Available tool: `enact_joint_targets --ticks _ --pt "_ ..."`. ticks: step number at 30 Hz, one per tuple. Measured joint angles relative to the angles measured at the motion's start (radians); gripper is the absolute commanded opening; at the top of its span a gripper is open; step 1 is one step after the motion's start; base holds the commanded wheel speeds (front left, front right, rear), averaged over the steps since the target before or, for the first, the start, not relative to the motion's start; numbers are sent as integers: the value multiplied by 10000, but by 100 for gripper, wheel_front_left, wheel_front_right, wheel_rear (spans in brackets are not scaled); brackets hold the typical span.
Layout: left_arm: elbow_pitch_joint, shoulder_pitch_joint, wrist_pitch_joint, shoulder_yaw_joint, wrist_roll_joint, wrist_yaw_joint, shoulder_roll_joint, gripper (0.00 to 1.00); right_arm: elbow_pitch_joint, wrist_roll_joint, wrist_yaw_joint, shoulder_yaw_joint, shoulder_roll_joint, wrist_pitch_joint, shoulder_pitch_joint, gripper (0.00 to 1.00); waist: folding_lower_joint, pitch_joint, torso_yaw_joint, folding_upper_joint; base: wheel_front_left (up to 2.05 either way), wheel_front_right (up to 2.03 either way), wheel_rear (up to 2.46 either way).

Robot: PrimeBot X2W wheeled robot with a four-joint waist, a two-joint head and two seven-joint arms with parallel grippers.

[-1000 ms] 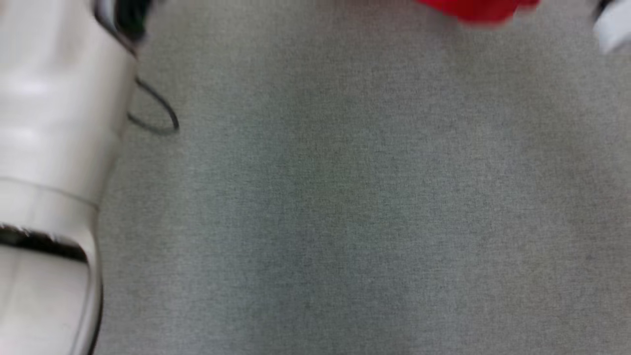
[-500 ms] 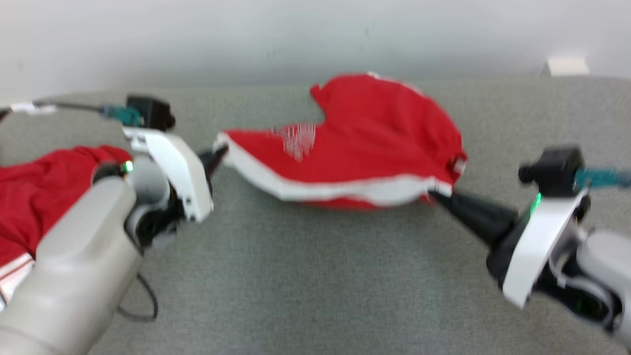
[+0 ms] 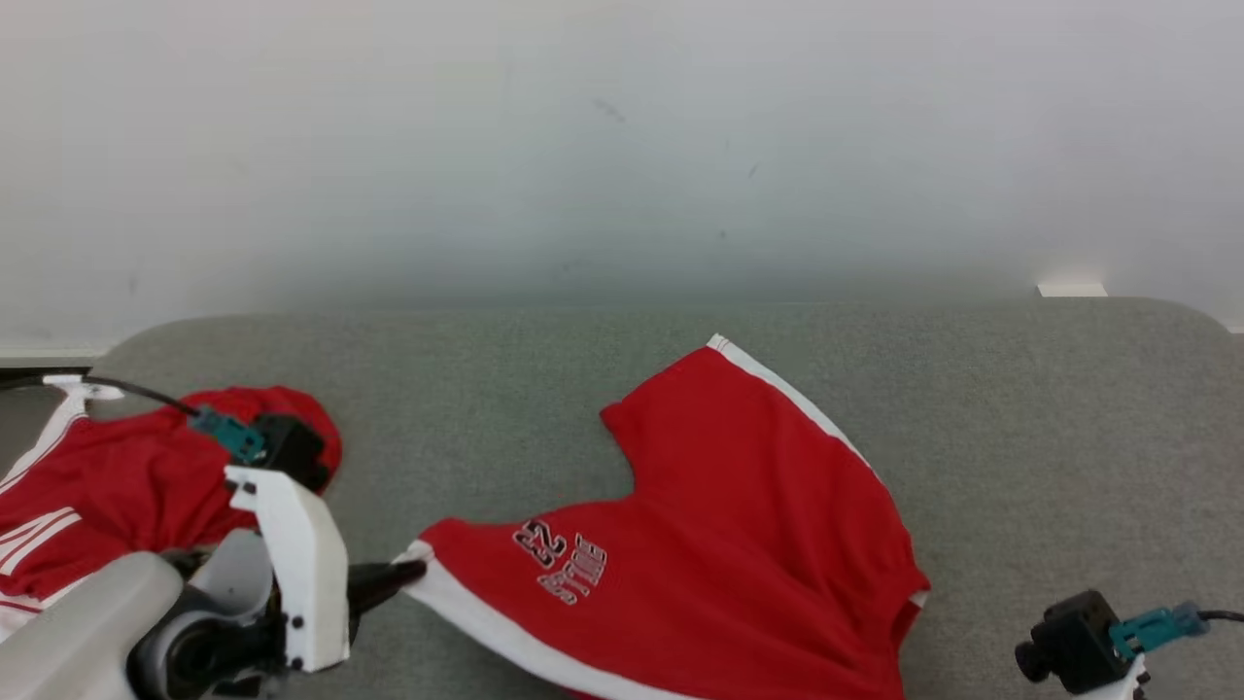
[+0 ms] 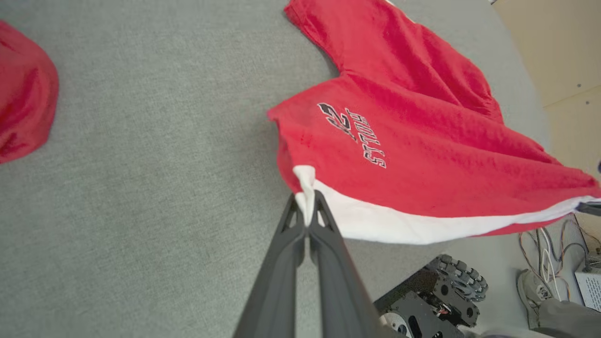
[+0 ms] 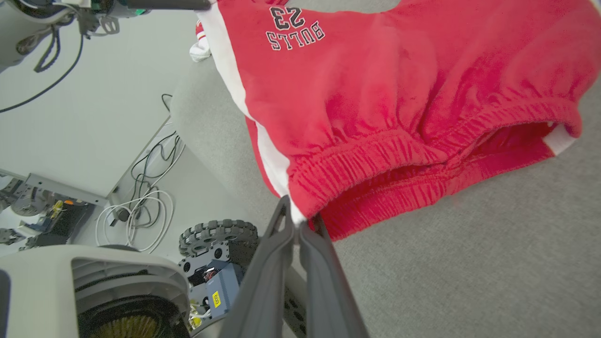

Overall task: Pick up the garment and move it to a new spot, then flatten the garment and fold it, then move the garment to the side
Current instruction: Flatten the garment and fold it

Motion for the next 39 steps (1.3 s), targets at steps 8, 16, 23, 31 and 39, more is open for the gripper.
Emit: enact_joint_targets --ticks 8,16,23,31,39 --pt "-2491 996 219 464 -612 1264 1484 0 -803 353 0 -113 -441 -345 697 0 2 28 -371 0 0 0 0" --pt "-2594 622 -188 911 -593 1559 1381 0 -297 790 0 -959 107 -2010 911 0 3 393 -809 0 0 0 0" --pt "-1168 -1144 -537 1243 -138 1250 209 0 217 1298 0 -1641 1037 -3118 910 0 6 1386 -1110 1 0 0 0" --pt "1250 -3192 -857 1089 694 648 -1223 0 637 1833 0 -2460 1615 -3950 959 0 7 2549 -1593 1 0 0 0" --pt "3545 -4611 -1149 1049 980 -40 -2136 0 807 1902 0 -3198 2466 -4257 1086 0 7 3486 -2308 0 0 0 0"
